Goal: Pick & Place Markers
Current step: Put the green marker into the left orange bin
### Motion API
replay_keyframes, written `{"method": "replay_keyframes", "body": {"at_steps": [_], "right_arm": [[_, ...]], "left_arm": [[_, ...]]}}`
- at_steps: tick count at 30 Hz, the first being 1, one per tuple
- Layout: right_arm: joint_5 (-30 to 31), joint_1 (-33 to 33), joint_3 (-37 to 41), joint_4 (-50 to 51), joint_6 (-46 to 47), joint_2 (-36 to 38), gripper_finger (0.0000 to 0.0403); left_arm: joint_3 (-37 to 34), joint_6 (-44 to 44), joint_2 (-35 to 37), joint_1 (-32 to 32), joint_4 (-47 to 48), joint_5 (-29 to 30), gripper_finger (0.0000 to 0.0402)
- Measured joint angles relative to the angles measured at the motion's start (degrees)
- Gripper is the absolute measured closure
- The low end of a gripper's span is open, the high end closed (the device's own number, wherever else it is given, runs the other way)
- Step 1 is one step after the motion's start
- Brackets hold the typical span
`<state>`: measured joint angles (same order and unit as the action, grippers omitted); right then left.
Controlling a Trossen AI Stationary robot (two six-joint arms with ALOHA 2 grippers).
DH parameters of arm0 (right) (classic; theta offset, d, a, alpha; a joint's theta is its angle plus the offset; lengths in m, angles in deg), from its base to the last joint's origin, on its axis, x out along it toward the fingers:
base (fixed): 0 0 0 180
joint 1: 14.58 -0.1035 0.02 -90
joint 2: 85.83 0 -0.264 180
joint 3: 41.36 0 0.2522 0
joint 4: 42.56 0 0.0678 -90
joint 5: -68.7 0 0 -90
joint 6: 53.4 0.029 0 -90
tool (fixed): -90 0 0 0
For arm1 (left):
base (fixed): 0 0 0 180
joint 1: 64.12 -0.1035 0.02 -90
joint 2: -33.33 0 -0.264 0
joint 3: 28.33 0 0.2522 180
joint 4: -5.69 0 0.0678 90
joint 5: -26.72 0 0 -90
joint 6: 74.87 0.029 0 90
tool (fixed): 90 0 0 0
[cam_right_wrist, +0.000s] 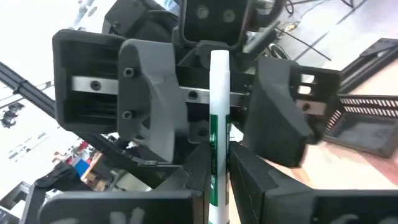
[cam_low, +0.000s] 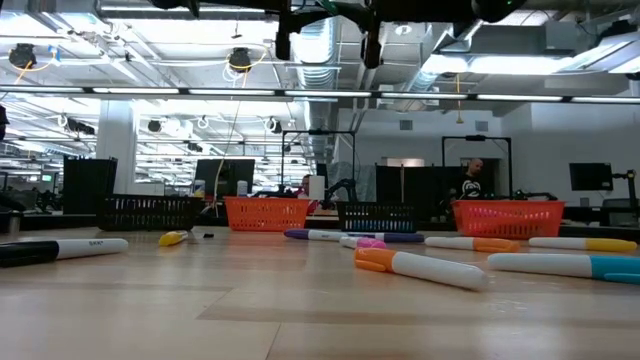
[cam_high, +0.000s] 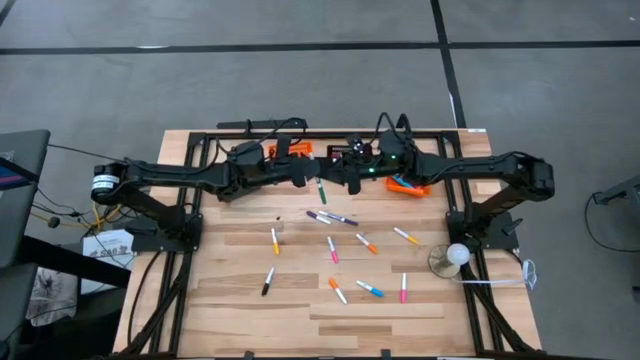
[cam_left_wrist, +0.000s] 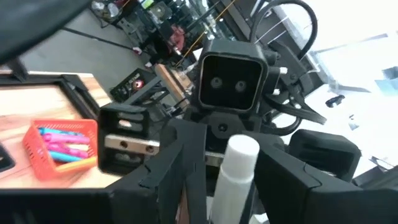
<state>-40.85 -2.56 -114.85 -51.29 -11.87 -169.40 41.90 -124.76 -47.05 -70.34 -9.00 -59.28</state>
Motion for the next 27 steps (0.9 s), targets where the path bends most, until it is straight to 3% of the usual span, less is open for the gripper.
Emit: {"method": "replay_keyframes", "body": {"at_steps": [16,27], "right_arm": [[1.96,0.48,0.07,4.48,-3.16,2.98,0.0364],[2.07,0.48,0.07,3.90,-3.19,2.93,0.0366]], "left_arm": [[0.00,1.59,3.27,-0.08,3.98,0.93,0.0255],[0.00,1.42,3.08,0.00,4.55,0.91,0.0339]]}}
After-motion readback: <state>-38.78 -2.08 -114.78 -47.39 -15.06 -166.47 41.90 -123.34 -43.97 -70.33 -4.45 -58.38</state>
